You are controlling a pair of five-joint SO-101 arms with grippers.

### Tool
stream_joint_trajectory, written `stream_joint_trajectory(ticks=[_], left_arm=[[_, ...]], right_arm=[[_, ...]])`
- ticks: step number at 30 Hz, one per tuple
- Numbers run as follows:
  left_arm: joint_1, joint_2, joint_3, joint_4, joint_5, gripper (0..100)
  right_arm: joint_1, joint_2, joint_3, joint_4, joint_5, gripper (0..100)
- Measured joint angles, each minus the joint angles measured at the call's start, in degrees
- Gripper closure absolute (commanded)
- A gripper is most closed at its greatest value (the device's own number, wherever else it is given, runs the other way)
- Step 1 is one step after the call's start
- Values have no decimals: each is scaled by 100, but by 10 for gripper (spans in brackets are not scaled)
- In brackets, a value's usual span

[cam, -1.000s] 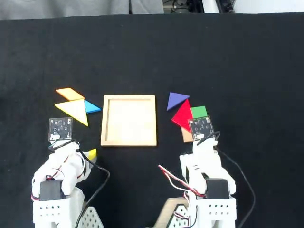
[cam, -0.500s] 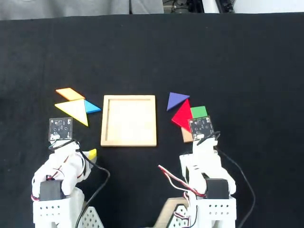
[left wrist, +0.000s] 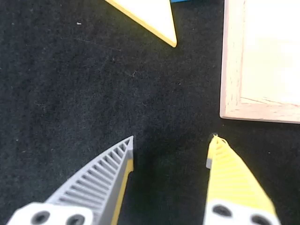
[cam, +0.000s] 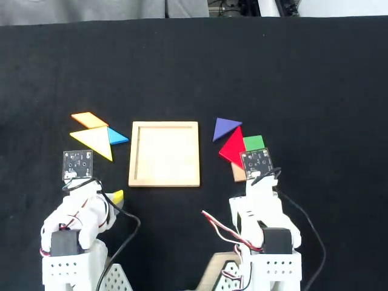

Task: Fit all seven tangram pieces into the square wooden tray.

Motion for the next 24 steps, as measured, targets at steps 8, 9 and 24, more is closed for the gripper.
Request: stream_joint_trajectory(ticks=[8,9,24], left_arm=[[642,0,0,-9,9,734],[809,0,0,-9,9,735],[2215,0,0,-9,9,735]], right_arm=[[0,0,0,-2145,-18,986],[0,0,0,-2497,-18,986],[-9,0,0,-4246,-18,783]])
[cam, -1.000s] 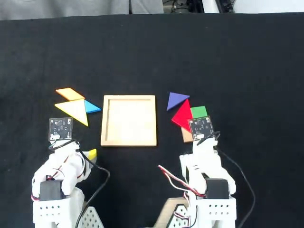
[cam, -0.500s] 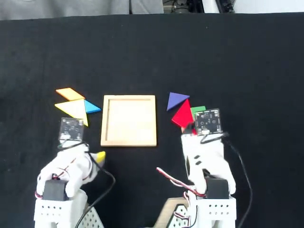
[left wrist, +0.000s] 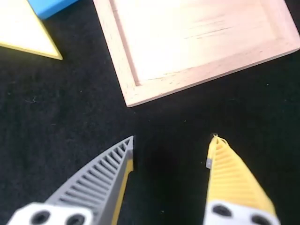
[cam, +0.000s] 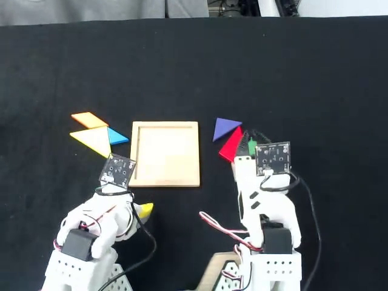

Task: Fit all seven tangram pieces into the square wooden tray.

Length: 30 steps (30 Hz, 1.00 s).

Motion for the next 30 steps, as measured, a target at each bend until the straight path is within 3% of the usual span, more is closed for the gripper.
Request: stream_joint_trajectory(ticks=[3,9,11,19,30], left_arm=[[0,0,0,0,0,735],[0,0,0,0,0,735],[-9,0,0,0,0,735],[-1275,0,0,0,0,735],[-1398,0,0,0,0,734]], right_arm=[[-62,0,0,-70,0,717],[-114,0,0,-70,0,836],[-114,0,0,-70,0,835],[-123,0,-18,360,255,815],[-123,255,-800,888,264,813]])
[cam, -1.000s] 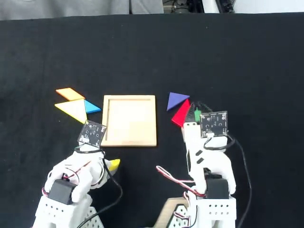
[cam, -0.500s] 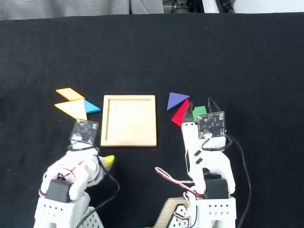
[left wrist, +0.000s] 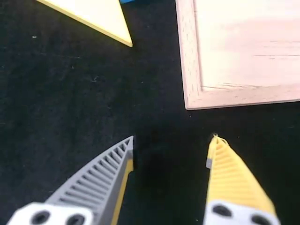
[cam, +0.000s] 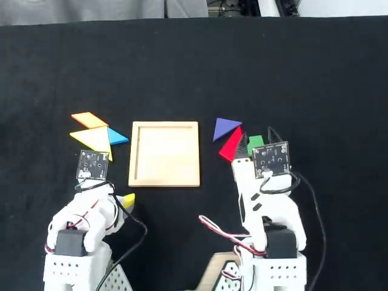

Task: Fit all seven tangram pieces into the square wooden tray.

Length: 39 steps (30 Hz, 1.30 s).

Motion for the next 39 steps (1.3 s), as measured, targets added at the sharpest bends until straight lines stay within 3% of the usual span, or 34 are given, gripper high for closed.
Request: stream_joint_trajectory(ticks=[12,18,22,39], left_arm=[[-26,0,0,0,0,734],[-26,0,0,0,0,734],[-26,0,0,0,0,734],[-26,0,0,0,-9,735]], right_arm=[[-167,4809,-2514,237,-185,809],[-589,7358,-4229,1336,-466,610],[-721,8765,-5099,1952,-457,607],[-747,11068,-6321,1846,-290,619]])
